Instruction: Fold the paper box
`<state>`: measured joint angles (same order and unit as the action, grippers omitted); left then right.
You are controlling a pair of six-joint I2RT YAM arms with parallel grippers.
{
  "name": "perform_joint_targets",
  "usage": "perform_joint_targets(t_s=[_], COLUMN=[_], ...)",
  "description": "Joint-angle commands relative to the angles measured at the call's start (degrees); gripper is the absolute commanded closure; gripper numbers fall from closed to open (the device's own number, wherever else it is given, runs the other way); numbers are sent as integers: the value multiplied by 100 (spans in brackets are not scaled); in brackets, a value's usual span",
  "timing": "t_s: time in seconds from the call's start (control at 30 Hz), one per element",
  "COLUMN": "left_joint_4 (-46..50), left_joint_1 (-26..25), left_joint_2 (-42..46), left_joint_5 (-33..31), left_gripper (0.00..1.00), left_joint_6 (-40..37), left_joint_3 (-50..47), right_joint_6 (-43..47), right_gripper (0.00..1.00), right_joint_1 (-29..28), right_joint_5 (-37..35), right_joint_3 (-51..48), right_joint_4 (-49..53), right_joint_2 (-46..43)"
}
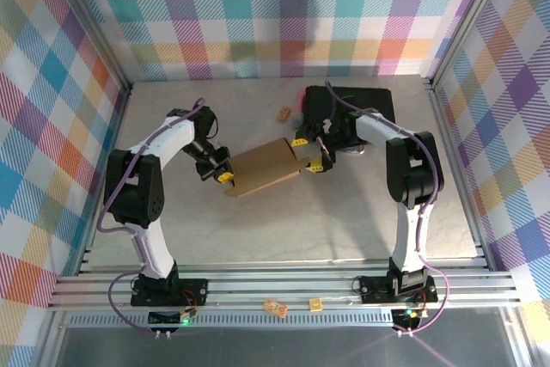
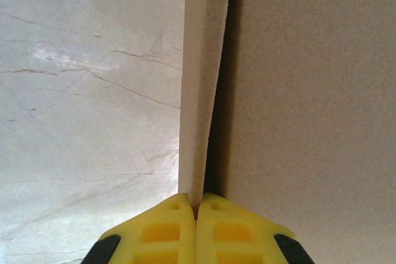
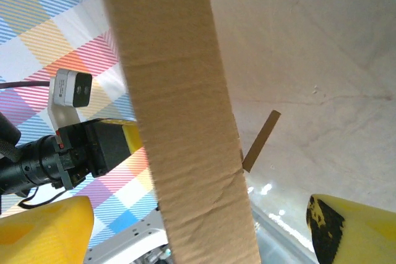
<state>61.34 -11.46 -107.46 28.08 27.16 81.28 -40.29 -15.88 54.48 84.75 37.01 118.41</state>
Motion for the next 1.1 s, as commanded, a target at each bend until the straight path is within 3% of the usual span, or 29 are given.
perform_joint_targets(t_s=[0.0, 0.23, 0.43, 0.57, 0.6, 0.7, 0.77, 0.93, 1.07], left_joint_4=[56, -61, -105, -161, -173, -219, -194, -579, -1496], left_joint_1=[65, 64, 65, 83, 90, 168, 229, 312, 187], left_joint_2=[23, -10, -9, 49, 94, 318, 530, 1465, 2306], left_joint_5=[400, 591, 647, 667, 660, 488, 144, -1171, -1373], left_gripper=[100, 100, 100, 100, 95, 65, 53, 43, 44], left_joint_6=[-45, -1, -1, 30, 50, 177, 259, 641, 243], left_joint_3=[41, 61, 86, 161, 212, 349, 461, 442, 69], right_joint_6=[-295, -825, -1083, -1237, -1263, -1335, -1449, -2067, -2508], right_gripper=[11, 21, 48, 58, 61, 67, 72, 73, 71], right_joint_1=[-98, -231, -296, -301, -293, -262, -209, -49, 0], right_joint_5=[495, 731, 709, 641, 613, 515, 405, 346, 320], right_joint_3=[-73, -284, -229, -196, -158, -109, -122, -172, -137], right_joint_4=[-359, -918, -967, -965, -934, -786, -734, -873, -556], right_joint_2=[-7, 51, 47, -49, -67, -148, -232, -480, -612])
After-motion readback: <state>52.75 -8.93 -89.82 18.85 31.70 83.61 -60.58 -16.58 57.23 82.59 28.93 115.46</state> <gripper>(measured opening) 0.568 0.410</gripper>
